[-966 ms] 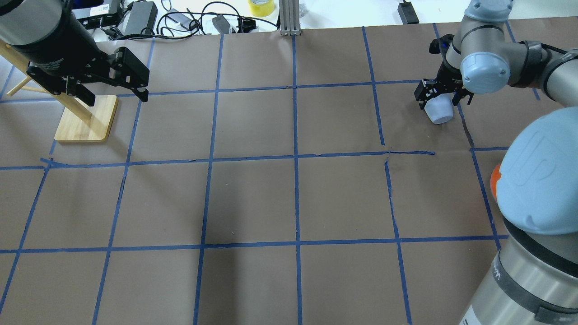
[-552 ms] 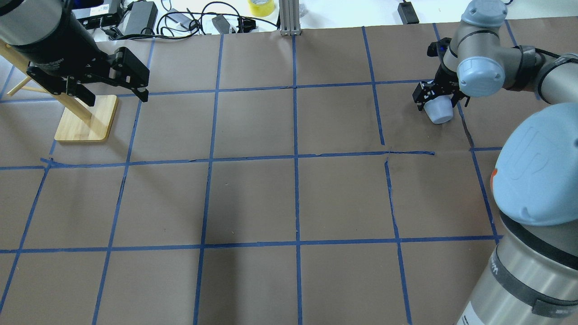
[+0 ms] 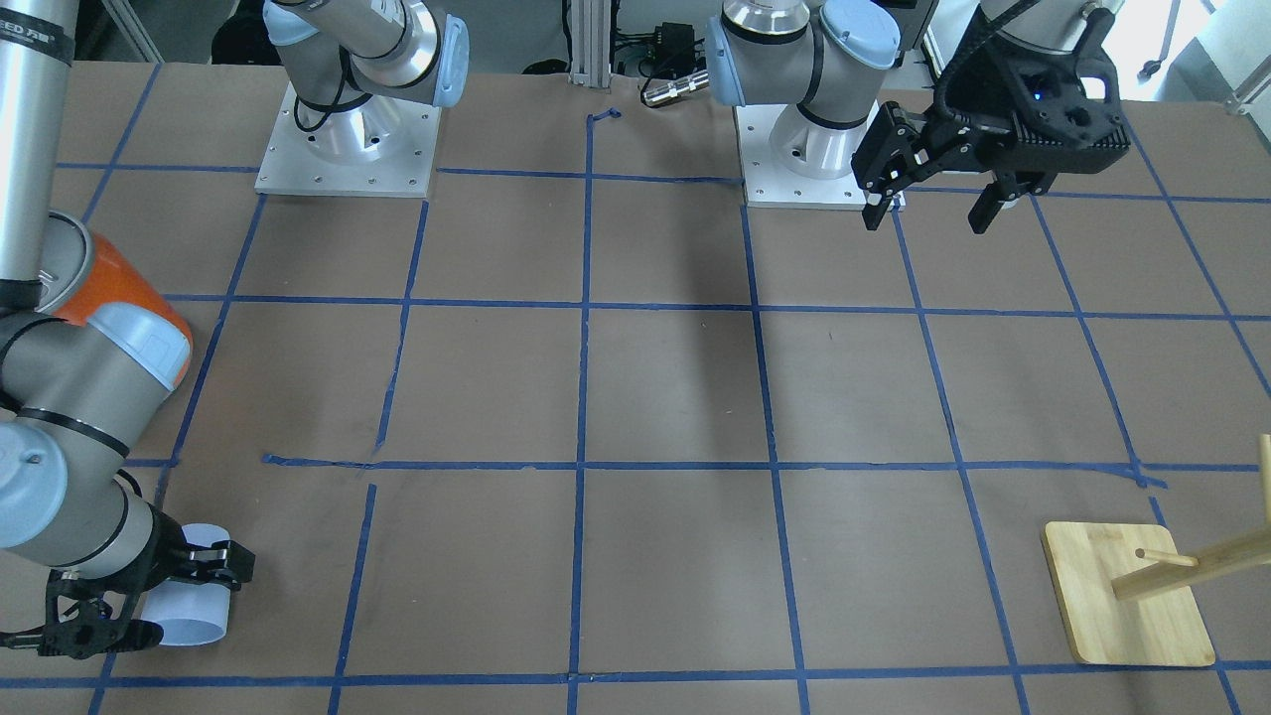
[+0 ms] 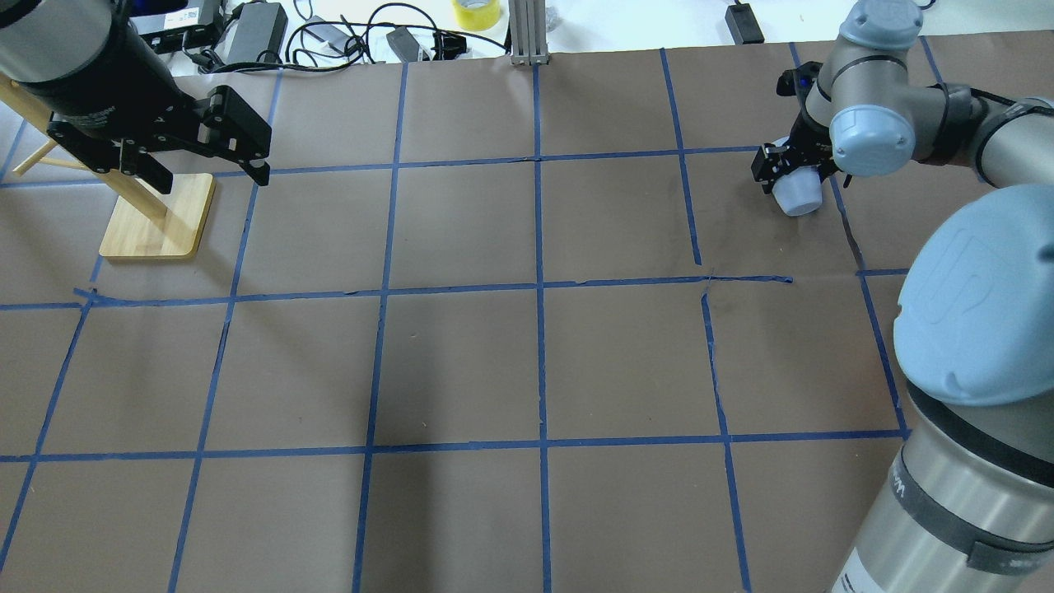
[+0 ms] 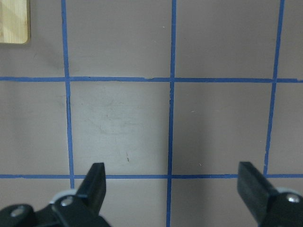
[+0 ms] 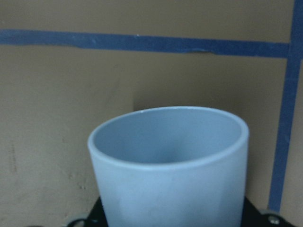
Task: Flip cup
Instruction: 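Carry the cup with the right gripper toward the table center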
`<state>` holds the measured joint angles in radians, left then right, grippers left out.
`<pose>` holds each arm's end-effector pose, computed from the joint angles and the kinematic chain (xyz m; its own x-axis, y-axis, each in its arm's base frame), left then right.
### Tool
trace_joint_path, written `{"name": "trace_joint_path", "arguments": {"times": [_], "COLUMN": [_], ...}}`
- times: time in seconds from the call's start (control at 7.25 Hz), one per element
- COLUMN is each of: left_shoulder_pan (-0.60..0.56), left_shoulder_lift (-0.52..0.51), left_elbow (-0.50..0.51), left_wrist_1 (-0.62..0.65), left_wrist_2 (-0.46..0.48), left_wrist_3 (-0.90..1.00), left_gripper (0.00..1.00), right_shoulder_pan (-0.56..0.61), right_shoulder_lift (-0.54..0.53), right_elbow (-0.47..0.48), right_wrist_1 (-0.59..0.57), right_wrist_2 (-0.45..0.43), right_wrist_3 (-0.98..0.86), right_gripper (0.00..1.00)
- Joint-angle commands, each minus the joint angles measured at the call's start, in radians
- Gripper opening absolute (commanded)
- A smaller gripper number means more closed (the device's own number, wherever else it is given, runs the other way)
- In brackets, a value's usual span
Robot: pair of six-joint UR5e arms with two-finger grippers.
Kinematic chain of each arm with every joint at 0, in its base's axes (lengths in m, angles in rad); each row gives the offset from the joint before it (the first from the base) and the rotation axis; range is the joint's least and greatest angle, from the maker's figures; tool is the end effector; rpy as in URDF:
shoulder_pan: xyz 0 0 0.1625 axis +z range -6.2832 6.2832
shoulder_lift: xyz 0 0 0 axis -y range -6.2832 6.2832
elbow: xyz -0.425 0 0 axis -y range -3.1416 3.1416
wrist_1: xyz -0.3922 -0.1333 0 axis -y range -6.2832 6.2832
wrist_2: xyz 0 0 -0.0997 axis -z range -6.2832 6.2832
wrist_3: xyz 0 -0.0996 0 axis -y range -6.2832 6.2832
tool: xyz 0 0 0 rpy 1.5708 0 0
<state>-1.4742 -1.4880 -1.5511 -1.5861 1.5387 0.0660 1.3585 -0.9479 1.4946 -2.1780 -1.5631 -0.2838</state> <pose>-0.0912 -0.4740 0.5357 -0.9993 -0.0280 0.0262 -0.0302 0.9956 -0.0890 -0.0140 -0.7013 0.2104 -0.9974 -0.0714 0.0096 -0.0718 0.9956 -0.0602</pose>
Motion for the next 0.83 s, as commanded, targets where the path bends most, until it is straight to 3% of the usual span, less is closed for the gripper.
{"name": "trace_joint_path", "arguments": {"times": [0.0, 0.28, 0.69], "left_shoulder_pan": [0.0, 0.0, 0.0], "left_shoulder_lift": [0.0, 0.0, 0.0], "left_elbow": [-0.001, -0.001, 0.0], "left_wrist_1": [0.0, 0.0, 0.0], "left_wrist_2": [0.0, 0.001, 0.0], "left_wrist_3": [0.0, 0.0, 0.0], "left_gripper": [1.0, 1.0, 1.0], "right_shoulder_pan": [0.124, 0.264, 0.42], "right_shoulder_lift": [-0.057, -0.068, -0.057], "right_elbow": [-0.049, -0.071, -0.071], "right_wrist_1": [-0.006, -0.009, -0.023], "right_wrist_2": [0.072, 0.025, 0.04], "right_wrist_3": [-0.008, 0.011, -0.001], "right_gripper": [0.0, 0.0, 0.0]}}
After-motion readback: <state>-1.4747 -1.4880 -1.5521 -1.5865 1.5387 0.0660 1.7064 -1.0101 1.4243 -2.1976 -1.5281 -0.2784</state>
